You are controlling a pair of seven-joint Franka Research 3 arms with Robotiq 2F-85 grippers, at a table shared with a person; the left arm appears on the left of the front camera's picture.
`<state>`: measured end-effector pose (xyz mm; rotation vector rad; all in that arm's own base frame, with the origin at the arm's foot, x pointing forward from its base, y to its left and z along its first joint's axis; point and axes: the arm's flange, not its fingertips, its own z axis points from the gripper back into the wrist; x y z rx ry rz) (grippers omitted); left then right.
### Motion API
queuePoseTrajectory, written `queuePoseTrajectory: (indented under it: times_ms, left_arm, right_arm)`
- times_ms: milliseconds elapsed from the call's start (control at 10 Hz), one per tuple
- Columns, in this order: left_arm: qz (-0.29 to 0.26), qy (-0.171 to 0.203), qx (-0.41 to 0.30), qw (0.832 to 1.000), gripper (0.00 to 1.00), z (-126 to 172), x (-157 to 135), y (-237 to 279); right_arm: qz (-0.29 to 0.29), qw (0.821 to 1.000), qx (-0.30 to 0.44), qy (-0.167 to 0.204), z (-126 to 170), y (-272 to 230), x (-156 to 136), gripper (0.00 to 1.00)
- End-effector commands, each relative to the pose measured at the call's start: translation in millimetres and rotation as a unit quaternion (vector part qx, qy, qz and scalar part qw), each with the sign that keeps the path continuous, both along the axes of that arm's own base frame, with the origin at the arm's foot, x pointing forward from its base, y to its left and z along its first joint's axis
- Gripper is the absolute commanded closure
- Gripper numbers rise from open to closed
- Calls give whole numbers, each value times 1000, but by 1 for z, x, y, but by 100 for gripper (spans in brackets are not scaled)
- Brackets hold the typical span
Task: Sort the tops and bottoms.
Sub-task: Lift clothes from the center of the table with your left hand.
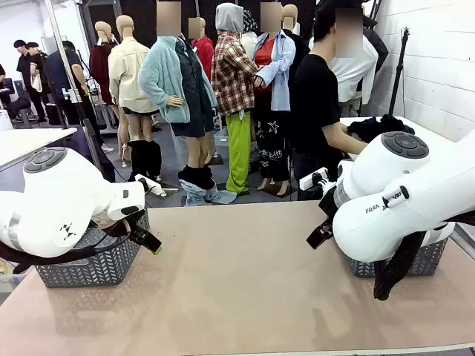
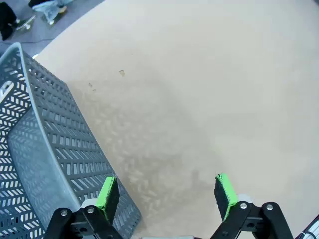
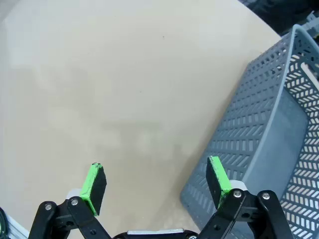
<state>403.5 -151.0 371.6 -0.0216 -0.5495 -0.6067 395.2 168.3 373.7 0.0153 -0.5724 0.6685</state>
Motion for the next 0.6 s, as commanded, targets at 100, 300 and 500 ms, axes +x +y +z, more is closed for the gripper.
queuePoseTrajectory:
  times_ms: [100,300,500]
  left_arm:
    - [0,0,0,1000,0,0,0,0]
    - [0,0,0,1000,0,0,0,0]
    - [0,0,0,1000,0,0,0,0]
  right_arm:
    - [0,1000,0,0,0,0,0,0]
    - [0,1000,0,0,0,0,0,0]
    - [0,1000,0,0,0,0,0,0]
